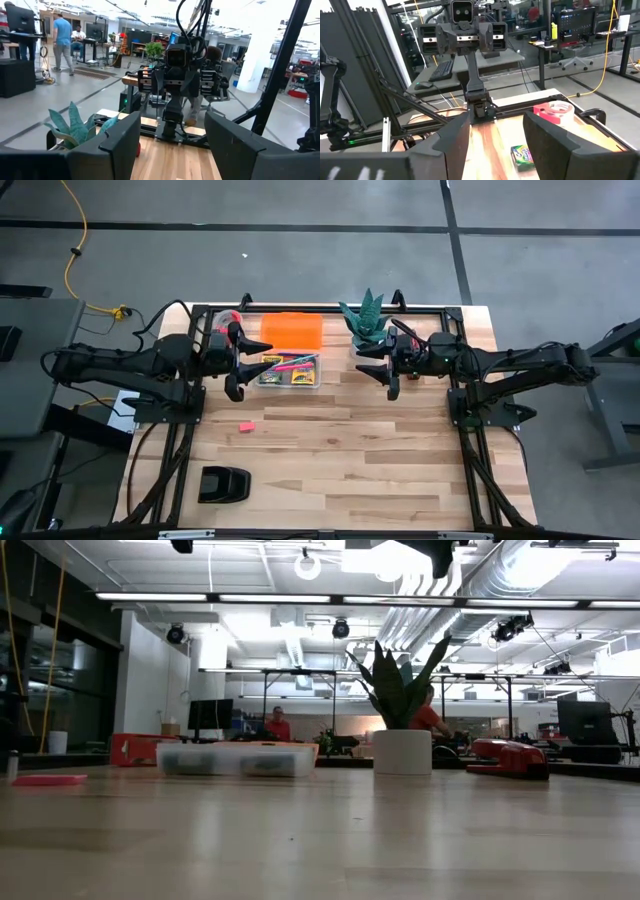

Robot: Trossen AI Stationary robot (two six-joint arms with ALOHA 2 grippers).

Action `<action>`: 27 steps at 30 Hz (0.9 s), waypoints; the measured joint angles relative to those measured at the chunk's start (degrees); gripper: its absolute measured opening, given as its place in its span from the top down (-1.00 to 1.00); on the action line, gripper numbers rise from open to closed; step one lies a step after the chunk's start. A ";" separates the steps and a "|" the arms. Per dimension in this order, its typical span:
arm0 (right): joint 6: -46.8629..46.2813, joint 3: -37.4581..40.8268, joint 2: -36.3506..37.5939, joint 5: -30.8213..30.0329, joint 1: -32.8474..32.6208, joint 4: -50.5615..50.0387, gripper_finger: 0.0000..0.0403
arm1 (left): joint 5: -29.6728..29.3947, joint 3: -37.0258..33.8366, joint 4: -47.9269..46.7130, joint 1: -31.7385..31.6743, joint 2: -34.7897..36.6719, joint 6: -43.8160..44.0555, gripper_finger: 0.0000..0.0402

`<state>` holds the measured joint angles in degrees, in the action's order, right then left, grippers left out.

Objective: Pack school essentials
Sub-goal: Put the pink eraser into the orange supply box

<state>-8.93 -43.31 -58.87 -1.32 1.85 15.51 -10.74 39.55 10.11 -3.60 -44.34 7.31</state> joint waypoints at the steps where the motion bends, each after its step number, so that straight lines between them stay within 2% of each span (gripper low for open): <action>1: 0.00 0.00 0.00 -0.01 0.00 0.01 0.11 | 0.00 0.00 0.00 0.00 0.00 0.00 -0.05; 6: 0.00 0.00 0.00 0.02 0.00 0.02 0.11 | -0.20 0.00 0.00 0.00 0.00 0.18 -0.05; 10: 0.00 0.00 0.00 0.02 0.00 0.02 0.11 | -1.94 0.08 -1.66 0.00 -0.32 7.34 -0.05; 15: 0.00 0.00 0.00 0.02 0.00 0.02 0.11 | -0.50 0.02 -18.45 1.07 -2.11 13.69 -0.05; 22: 0.00 0.00 0.00 0.02 0.00 0.00 0.11 | 2.83 -0.09 -44.14 7.82 -8.67 21.09 -0.05; 24: 0.00 0.00 0.00 0.02 0.00 -0.08 0.11 | 3.70 -0.62 -47.42 10.08 -11.34 21.14 -0.05; 27: 0.00 0.00 0.00 0.02 0.00 -0.16 0.11 | 5.79 -2.90 -47.05 13.43 -14.65 21.11 -0.05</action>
<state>-8.93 -43.31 -58.87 -1.30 1.85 15.35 -4.95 36.65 -36.94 9.83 -58.99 28.42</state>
